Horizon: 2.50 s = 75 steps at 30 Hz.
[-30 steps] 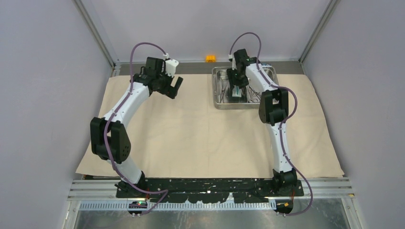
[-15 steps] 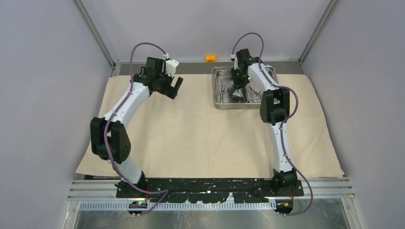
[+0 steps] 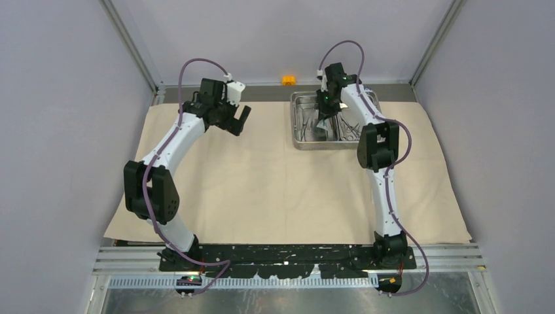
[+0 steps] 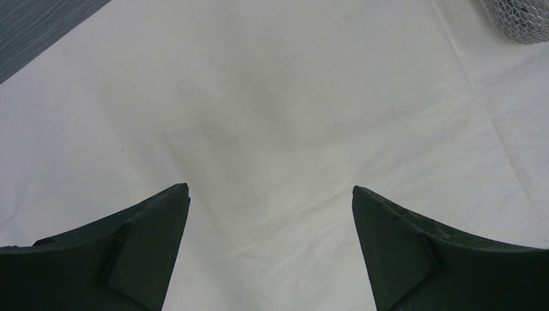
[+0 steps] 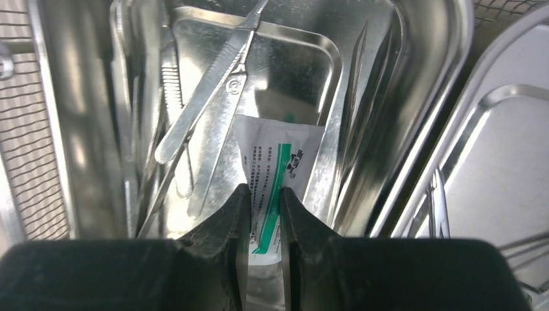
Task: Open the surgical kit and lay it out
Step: Pick up the medical item from the container, then place the medical item in the surgical kit.
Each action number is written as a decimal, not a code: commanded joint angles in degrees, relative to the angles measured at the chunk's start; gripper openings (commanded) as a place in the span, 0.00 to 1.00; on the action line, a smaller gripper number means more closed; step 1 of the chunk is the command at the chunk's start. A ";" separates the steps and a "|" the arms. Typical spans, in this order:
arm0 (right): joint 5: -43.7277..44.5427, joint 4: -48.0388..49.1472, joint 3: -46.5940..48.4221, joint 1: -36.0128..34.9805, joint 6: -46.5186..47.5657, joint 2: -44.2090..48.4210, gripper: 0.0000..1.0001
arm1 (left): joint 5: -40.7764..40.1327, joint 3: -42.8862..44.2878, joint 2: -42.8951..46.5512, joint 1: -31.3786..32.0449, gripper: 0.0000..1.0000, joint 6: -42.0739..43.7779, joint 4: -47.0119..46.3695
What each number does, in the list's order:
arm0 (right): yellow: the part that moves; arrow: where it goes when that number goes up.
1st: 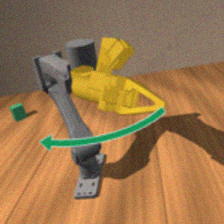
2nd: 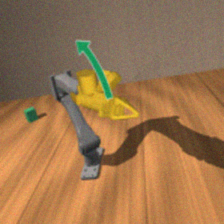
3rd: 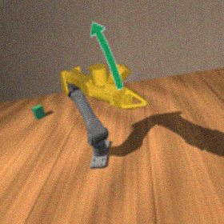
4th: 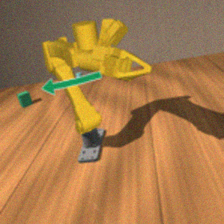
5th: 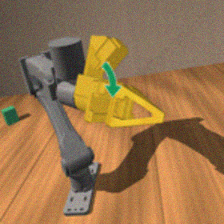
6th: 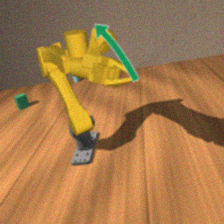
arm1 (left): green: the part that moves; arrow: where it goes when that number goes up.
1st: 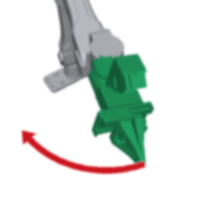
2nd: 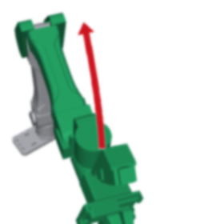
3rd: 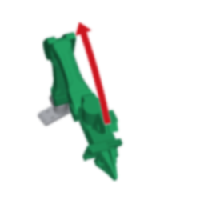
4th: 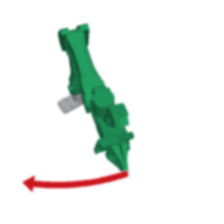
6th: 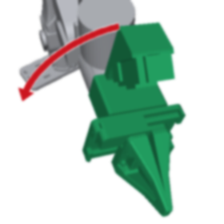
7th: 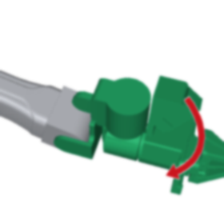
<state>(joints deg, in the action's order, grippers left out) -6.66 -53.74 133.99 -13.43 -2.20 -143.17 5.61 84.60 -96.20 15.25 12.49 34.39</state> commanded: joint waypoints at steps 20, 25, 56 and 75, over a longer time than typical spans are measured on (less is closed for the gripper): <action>6.04 4.66 -47.97 -0.44 0.00 49.59 0.00 | -0.06 5.47 -1.44 0.22 1.00 1.00 -0.38; 9.85 8.54 -67.04 -0.62 1.32 59.52 0.00 | -0.25 6.96 -2.77 0.38 1.00 0.83 0.51; 19.58 7.04 -72.37 -0.54 4.90 44.21 0.12 | -0.55 4.18 -0.18 1.45 1.00 -0.68 1.38; 14.49 0.94 -69.77 -0.50 4.93 45.61 0.46 | -1.19 3.38 0.75 1.45 1.00 0.20 1.41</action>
<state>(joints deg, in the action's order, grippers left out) 9.74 -50.89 61.52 -13.76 2.72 -99.29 4.99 88.14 -98.30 16.45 12.43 36.29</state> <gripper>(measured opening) 0.452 0.996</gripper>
